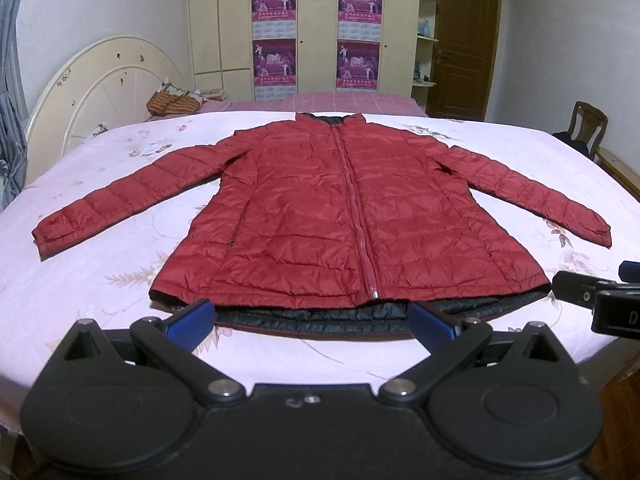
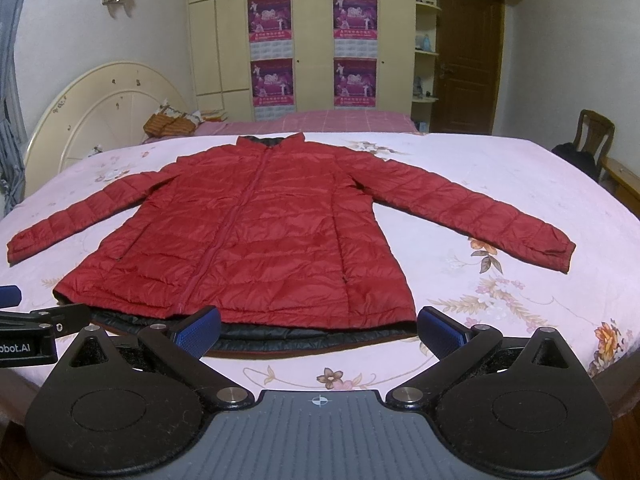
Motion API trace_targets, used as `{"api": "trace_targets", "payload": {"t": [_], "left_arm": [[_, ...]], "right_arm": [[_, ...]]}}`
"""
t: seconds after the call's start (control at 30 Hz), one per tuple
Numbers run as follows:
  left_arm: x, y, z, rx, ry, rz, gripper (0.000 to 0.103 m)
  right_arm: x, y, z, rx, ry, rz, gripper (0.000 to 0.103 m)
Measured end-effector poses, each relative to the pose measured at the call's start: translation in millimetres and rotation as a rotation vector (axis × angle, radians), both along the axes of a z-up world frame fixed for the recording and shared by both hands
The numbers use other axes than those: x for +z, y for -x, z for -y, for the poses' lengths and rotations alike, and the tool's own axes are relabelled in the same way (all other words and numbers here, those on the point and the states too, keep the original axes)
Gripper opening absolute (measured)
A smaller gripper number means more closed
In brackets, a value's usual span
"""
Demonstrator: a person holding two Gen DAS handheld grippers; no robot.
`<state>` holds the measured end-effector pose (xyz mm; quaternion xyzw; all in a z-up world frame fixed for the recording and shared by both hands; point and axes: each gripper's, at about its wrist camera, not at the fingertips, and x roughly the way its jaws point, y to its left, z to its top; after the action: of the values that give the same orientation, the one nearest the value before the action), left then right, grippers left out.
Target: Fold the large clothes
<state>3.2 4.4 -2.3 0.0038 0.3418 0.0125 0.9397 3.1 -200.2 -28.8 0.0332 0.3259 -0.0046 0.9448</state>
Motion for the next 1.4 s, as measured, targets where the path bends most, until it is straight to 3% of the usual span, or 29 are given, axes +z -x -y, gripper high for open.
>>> {"api": "trace_targets", "payload": {"t": [0.8,1.4], "left_arm": [[0,-9,-2,0.002,-0.003,-0.01,0.103],[-5,-101,9,-0.06,-0.028,-0.029,0.103]], "right_arm": [[-2,-8,-1,-0.01,0.002,0.001,0.103],[-12,-80,41,-0.143,-0.002,-0.01,0.103]]}}
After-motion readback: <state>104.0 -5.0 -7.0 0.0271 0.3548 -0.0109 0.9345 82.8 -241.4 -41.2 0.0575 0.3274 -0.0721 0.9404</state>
